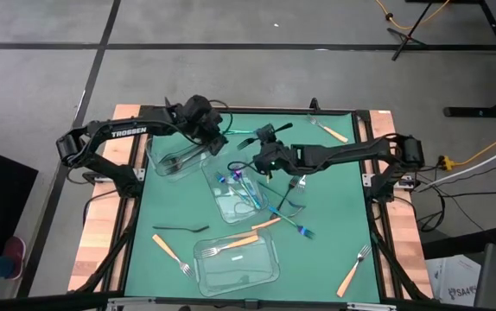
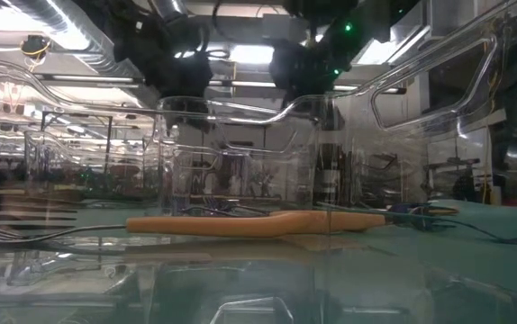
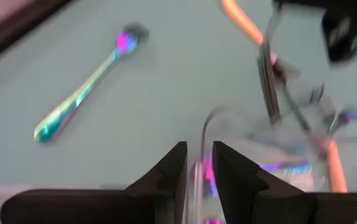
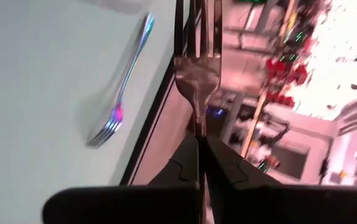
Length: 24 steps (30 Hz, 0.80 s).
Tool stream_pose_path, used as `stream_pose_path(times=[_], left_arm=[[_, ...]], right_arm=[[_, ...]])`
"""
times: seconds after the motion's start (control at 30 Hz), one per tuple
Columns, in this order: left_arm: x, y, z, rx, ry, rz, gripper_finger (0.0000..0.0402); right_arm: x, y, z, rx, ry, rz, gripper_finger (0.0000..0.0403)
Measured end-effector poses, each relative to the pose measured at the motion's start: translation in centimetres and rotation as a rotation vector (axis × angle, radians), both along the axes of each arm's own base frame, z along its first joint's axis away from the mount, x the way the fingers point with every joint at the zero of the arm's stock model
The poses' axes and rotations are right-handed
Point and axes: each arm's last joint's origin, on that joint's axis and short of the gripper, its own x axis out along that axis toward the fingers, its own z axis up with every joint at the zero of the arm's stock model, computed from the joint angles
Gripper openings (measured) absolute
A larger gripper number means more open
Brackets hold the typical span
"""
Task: Sort silverware by color (type)
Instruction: Put the black fork into the top transparent bin
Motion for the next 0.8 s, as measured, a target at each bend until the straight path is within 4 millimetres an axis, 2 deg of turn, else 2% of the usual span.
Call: stream_pose_path(times=[0.17,0.4,0.6,0.8], left_arm=[[0.6,0.2,0.7,-0.013,-0.101,0.003,0.0071],[1.1,-0.5,1.1,-0.191,-0.19,-0.057,0.0071],[2.2,-3.0,1.1,-0.292,-0.179,-0.074,0.0071],[3.4,-6.1,1.0,-0.323,-0.149,-0.072,0.0071]], right_arm=[[0.6,1.3,0.3,0.045,-0.035,0.129,0.0001],[0.8,2.7,0.1,0.164,-0.033,0.309,0.0001],[0.9,2.9,0.0,0.219,-0.04,0.382,0.0001],[1.0,3.2,0.1,0.241,-0.044,0.417,0.0001]])
